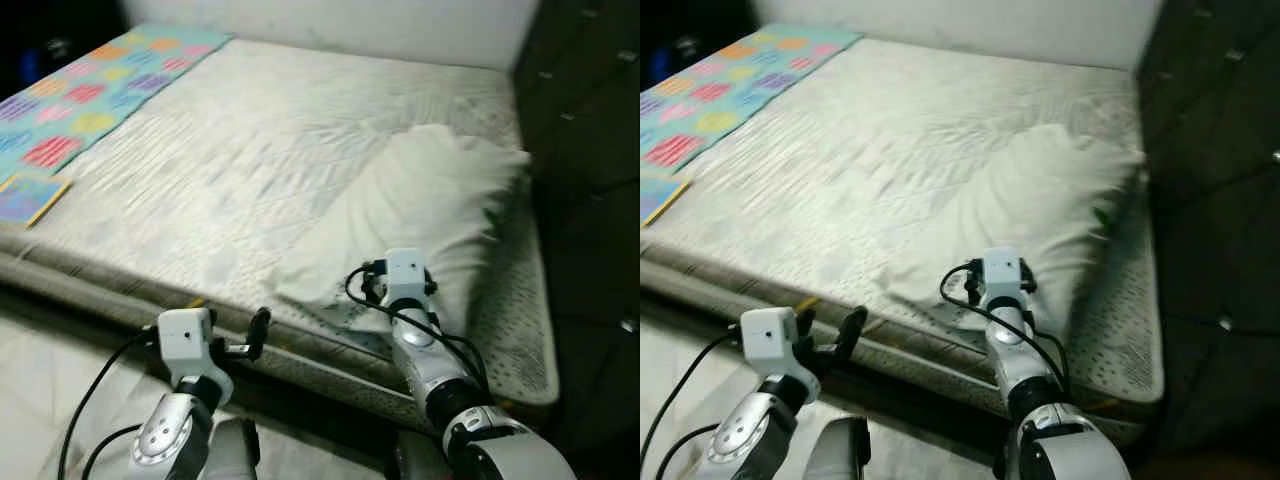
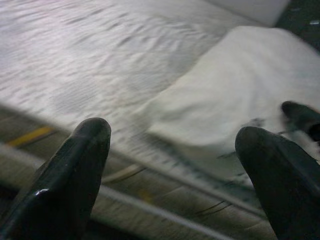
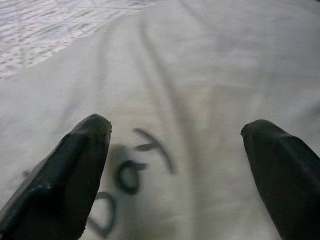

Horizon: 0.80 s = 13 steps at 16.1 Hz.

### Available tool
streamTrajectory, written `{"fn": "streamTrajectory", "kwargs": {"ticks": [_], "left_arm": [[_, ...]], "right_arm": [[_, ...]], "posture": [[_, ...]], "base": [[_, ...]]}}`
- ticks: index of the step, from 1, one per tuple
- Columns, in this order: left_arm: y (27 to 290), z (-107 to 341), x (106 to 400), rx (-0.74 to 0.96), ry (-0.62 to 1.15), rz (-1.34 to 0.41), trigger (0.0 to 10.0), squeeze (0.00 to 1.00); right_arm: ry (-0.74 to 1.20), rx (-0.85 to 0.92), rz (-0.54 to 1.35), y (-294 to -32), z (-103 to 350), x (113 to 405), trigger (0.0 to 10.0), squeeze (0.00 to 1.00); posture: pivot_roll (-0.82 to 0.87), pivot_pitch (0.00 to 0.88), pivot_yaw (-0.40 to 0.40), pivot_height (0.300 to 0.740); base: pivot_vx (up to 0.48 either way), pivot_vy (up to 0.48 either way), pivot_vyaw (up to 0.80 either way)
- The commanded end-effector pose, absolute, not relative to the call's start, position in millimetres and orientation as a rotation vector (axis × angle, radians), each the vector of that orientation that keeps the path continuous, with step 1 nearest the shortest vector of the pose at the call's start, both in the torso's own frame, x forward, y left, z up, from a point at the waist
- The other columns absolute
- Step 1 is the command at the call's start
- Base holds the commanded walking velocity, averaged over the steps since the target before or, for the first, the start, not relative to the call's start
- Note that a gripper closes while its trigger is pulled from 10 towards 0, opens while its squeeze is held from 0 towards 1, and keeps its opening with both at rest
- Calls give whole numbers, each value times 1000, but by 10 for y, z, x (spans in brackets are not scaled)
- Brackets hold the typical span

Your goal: Clean up the room

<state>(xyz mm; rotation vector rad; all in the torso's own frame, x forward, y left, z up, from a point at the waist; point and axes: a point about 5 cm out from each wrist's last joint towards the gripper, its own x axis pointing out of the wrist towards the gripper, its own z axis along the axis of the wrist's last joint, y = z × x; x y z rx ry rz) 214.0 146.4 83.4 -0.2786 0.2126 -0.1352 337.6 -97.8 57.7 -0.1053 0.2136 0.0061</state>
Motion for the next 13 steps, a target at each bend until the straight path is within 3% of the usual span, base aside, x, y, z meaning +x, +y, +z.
{"fn": "streamTrajectory", "kwargs": {"ticks": [1, 9, 13], "left_arm": [[1490, 802, 2125, -279, 232, -121, 10000, 0], [1468, 769, 2102, -287, 253, -122, 10000, 0], [1449, 773, 2040, -284, 269, -123, 10000, 0]], "right_arm": [[222, -102, 19, -928, 555, 3358, 10000, 0], [236, -157, -13, -1000, 528, 3357, 10000, 0], [352, -235, -55, -1095, 388, 3314, 10000, 0]], "posture": [[96, 0, 6, 585], [97, 7, 4, 585], [125, 32, 7, 585]], "base": [[0, 0, 0], [0, 0, 0], [0, 0, 0]]}}
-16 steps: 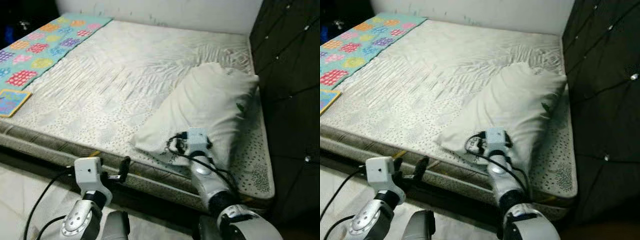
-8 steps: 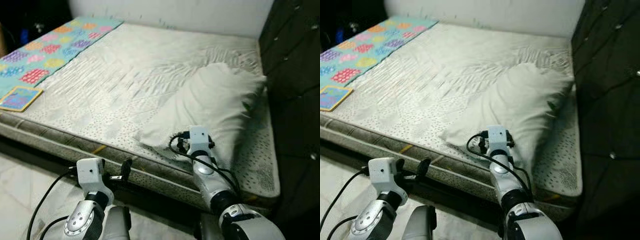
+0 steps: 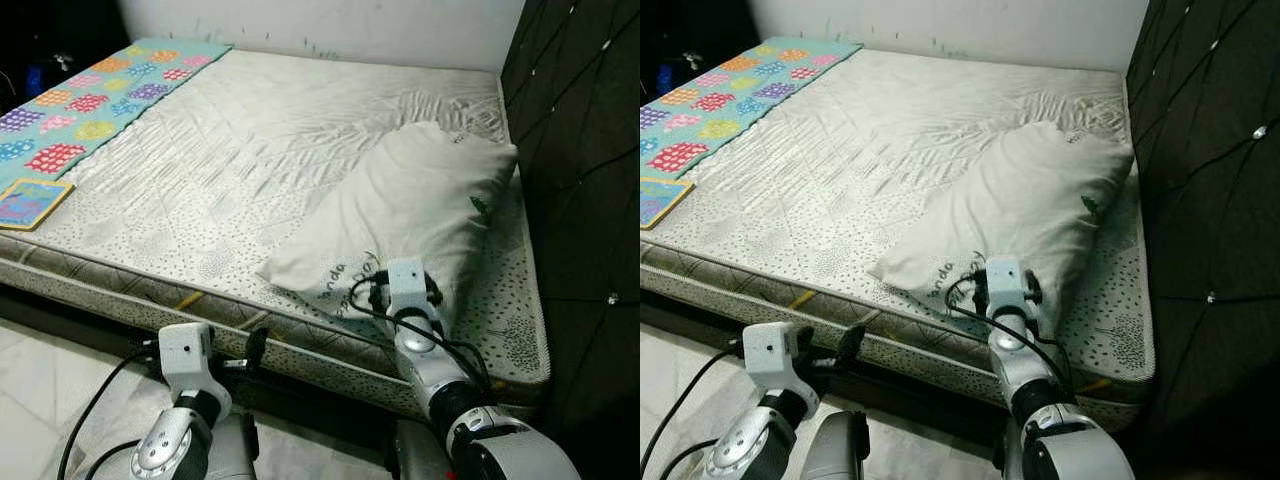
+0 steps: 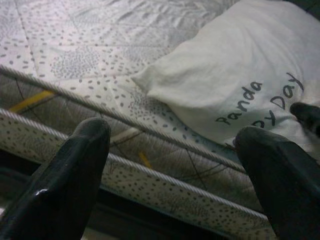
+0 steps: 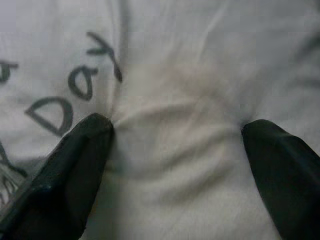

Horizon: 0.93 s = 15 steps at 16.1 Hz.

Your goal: Clean up the room

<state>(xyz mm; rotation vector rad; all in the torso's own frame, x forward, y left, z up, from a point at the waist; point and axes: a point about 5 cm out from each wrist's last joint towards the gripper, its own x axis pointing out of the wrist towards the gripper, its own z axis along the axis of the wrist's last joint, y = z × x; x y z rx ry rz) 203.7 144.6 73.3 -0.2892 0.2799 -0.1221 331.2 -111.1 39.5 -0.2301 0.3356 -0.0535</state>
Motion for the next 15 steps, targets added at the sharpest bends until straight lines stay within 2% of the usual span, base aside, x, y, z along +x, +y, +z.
{"fn": "streamTrajectory", "kwargs": {"ticks": [1, 4, 7, 9, 14, 15], "left_arm": [[1456, 768, 2029, -282, 275, -122, 10000, 0], [1472, 763, 2004, -283, 285, -123, 10000, 0], [1377, 847, 1914, -359, 283, -244, 10000, 0], [1356, 882, 1862, -308, 276, -302, 10000, 0], [1378, 935, 1890, -316, 258, -313, 10000, 0], [1381, 939, 1897, -299, 257, -324, 10000, 0]], "right_arm": [[367, -264, -38, -1084, 368, 3305, 10000, 0], [393, -353, -65, -1138, 331, 3288, 10000, 0], [362, -350, -153, -1298, 428, 3365, 10000, 0], [381, -366, -175, -1390, 438, 3384, 10000, 0], [422, -383, -207, -1471, 412, 3374, 10000, 0], [434, -390, -243, -1567, 413, 3371, 10000, 0]], "posture": [[125, 35, 7, 585], [130, 40, 5, 585], [129, 43, 8, 585], [129, 44, 8, 585], [133, 43, 8, 585], [134, 40, 9, 585]], "base": [[0, 0, 0], [0, 0, 0], [0, 0, 0], [0, 0, 0], [0, 0, 0], [0, 0, 0]]}}
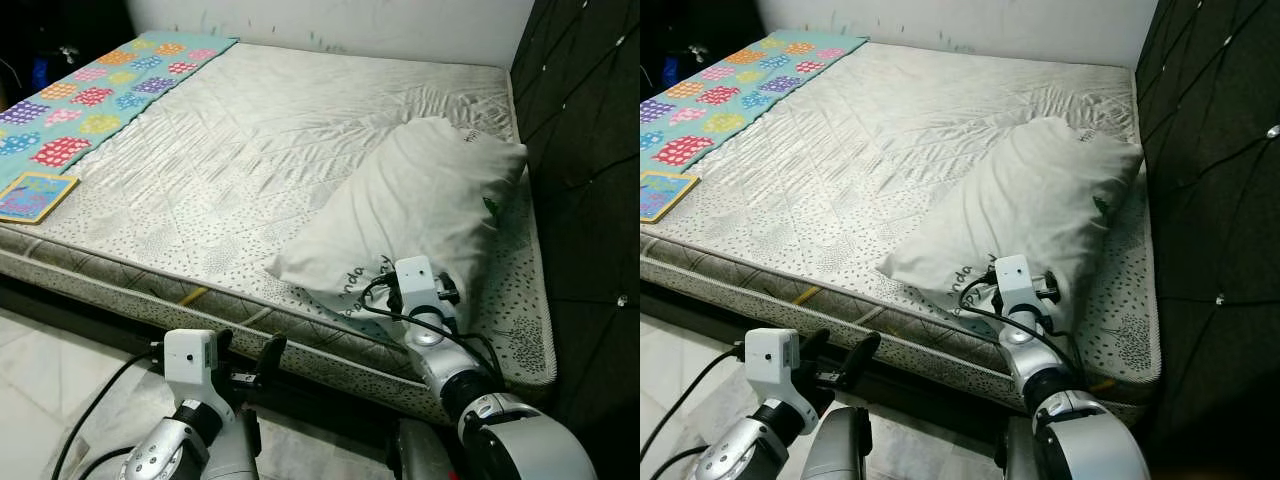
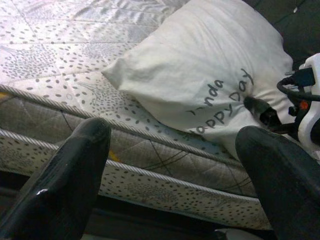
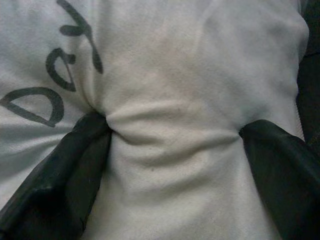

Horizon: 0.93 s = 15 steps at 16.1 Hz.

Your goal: Clean up the room

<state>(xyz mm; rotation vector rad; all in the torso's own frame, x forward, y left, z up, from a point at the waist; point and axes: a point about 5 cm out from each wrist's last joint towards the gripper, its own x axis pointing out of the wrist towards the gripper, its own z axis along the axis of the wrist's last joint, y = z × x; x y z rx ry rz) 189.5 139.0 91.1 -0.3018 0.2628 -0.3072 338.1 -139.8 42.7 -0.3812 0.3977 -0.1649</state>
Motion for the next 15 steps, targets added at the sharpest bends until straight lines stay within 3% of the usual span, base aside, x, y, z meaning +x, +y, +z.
{"fn": "streamTrajectory", "kwargs": {"ticks": [1, 7, 10, 15], "left_arm": [[1383, 938, 1903, -291, 257, -326, 10000, 0], [1371, 925, 1918, -283, 262, -335, 10000, 0], [1378, 924, 1919, -274, 262, -339, 10000, 0], [1355, 902, 1926, -272, 272, -348, 10000, 0]], "right_arm": [[440, -392, -275, -1660, 424, 3374, 10000, 0], [423, -308, -329, -1900, 557, 3452, 10000, 0], [396, -109, -237, -1826, 617, 3513, 10000, 0], [570, -198, -130, -1874, 321, 3314, 10000, 0]], "posture": [[134, 39, 9, 585], [125, 33, 12, 585], [124, 30, 15, 585], [107, 29, 17, 585]], "base": [[0, 0, 0], [0, 0, 0], [0, 0, 0], [0, 0, 0]]}}
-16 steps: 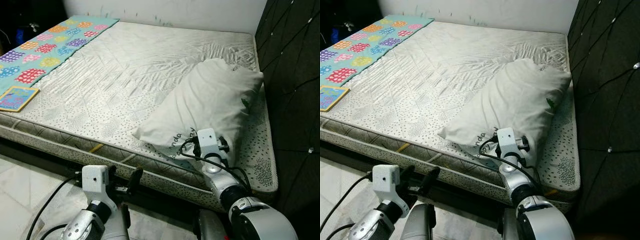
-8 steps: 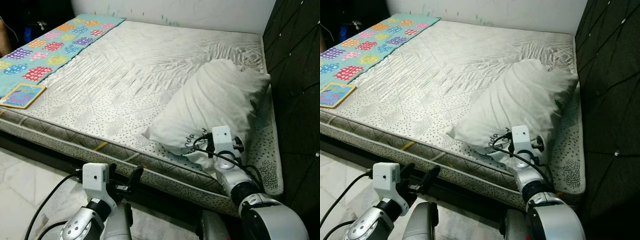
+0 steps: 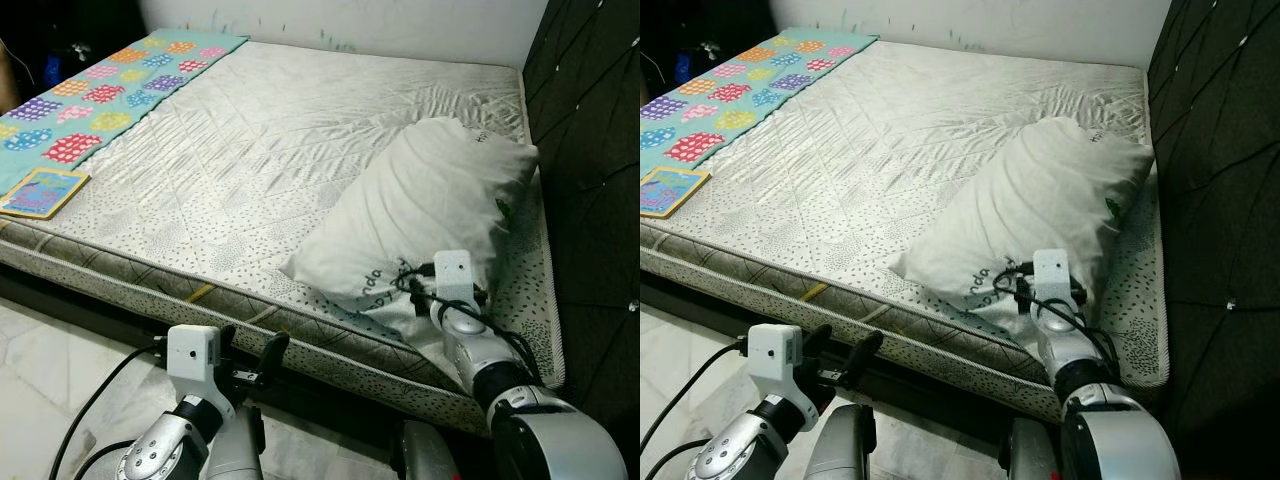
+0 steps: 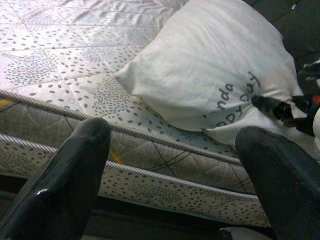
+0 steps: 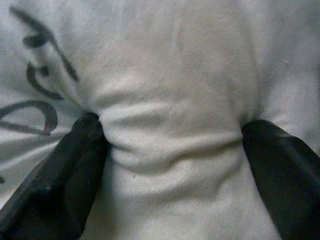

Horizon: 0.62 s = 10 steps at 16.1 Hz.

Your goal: Clean up the room

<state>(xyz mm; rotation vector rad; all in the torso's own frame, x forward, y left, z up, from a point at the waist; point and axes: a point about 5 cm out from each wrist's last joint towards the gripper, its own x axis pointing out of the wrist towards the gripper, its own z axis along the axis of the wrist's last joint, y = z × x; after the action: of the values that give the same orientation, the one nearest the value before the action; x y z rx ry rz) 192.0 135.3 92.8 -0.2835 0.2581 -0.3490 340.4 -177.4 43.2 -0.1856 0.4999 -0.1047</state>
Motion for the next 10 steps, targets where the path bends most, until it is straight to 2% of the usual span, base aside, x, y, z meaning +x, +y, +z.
{"fn": "streamTrajectory", "kwargs": {"ticks": [1, 2, 10], "left_arm": [[1346, 901, 1927, -272, 273, -352, 10000, 0], [1345, 900, 1930, -269, 274, -356, 10000, 0], [1320, 892, 1969, -264, 270, -363, 10000, 0]], "right_arm": [[588, -190, -106, -1845, 275, 3283, 3020, 0], [613, -212, -42, -1761, 206, 3236, 0, 0], [581, -242, -30, -1709, 232, 3256, 0, 0]], "posture": [[107, 29, 17, 585], [109, 28, 18, 585], [101, 18, 11, 585]], "base": [[0, 0, 0], [0, 0, 0], [0, 0, 0]]}}
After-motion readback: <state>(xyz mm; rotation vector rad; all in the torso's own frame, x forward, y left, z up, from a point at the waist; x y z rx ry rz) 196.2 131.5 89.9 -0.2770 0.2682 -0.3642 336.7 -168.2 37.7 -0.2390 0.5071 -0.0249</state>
